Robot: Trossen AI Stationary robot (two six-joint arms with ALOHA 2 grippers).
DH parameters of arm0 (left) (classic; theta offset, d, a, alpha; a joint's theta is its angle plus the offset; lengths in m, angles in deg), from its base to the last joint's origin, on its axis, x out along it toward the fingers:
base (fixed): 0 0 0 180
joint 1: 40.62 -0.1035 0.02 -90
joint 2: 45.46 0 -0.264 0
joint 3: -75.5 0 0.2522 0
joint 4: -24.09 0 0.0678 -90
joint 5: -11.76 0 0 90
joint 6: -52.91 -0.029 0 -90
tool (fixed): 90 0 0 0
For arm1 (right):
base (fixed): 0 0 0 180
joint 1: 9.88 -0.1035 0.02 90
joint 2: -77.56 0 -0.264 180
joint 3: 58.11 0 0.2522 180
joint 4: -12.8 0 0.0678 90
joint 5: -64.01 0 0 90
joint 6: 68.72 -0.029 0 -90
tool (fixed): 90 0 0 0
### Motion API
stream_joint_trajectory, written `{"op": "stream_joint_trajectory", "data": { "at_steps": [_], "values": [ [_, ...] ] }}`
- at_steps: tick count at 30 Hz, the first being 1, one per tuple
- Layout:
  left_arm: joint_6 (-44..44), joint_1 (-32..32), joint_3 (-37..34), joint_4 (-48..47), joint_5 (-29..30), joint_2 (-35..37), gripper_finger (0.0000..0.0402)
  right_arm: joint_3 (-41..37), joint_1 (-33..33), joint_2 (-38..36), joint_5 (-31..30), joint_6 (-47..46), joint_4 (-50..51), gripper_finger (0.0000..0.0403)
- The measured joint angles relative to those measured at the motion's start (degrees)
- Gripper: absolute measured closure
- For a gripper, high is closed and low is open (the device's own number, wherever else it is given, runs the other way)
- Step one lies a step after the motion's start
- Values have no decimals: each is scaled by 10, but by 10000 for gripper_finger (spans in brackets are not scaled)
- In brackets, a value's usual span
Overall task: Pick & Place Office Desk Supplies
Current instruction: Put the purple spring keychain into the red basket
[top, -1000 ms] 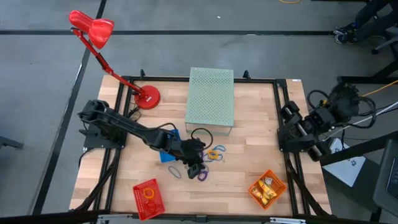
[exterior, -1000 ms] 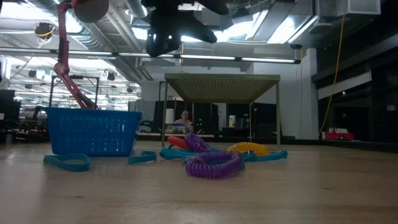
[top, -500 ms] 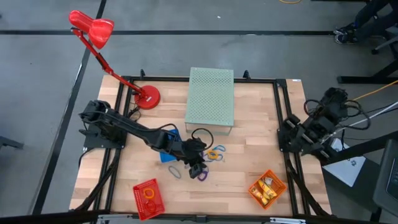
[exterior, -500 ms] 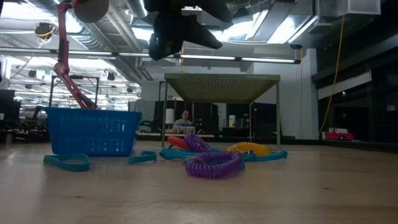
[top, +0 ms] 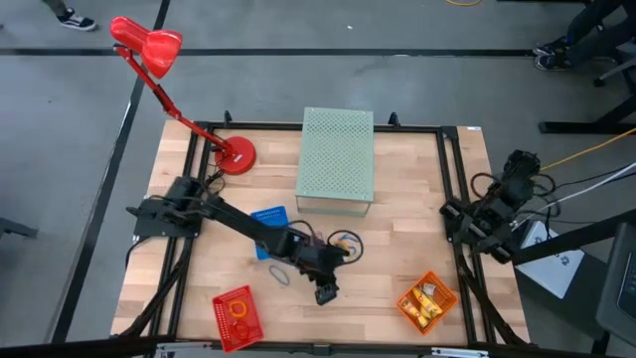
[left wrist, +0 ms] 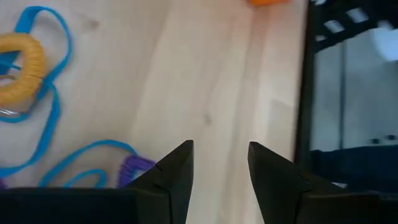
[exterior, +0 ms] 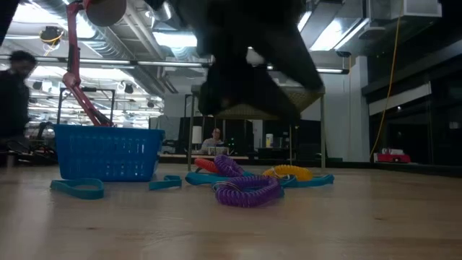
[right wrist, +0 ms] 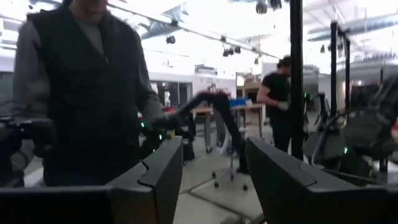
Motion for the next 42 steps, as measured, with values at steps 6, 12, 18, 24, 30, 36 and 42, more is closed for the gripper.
{"op": "stream_joint_trajectory", "data": {
  "at_steps": [6,12,18,24,30,36,42],
  "values": [
    [-10,-3,52,-135,17,-22,255,-68,0,0,-19,-37,-48,225],
    [5,1,58,-191,21,-20,260,-131,0,0,2,-21,-134,225],
    [20,9,58,-182,16,-19,276,-135,0,3,-3,-27,-131,225],
    [24,14,58,-175,-7,-19,278,-135,0,3,-5,-18,-129,225],
    [37,18,58,-172,5,-24,255,-135,0,3,-5,-20,-129,225],
    [58,17,57,-153,-18,-68,245,-134,0,3,-5,-16,-129,225],
    [60,16,60,-157,-9,-82,245,-134,0,3,-5,-18,-129,225]
  ]
}}
